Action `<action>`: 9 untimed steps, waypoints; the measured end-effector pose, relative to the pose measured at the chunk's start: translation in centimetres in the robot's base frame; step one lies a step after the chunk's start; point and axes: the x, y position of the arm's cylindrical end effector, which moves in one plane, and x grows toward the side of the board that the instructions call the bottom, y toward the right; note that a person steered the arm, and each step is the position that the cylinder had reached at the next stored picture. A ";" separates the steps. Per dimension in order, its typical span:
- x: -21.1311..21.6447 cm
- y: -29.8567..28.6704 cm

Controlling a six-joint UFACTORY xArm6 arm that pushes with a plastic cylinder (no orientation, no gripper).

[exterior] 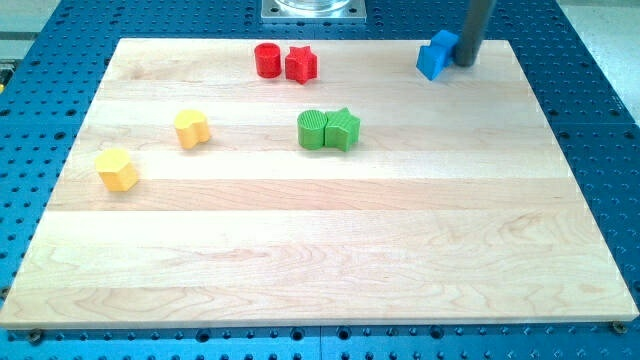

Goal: Separate blue blocks from each other

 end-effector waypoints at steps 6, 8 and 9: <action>-3.6 1.6; -2.9 -6.7; -1.2 -11.1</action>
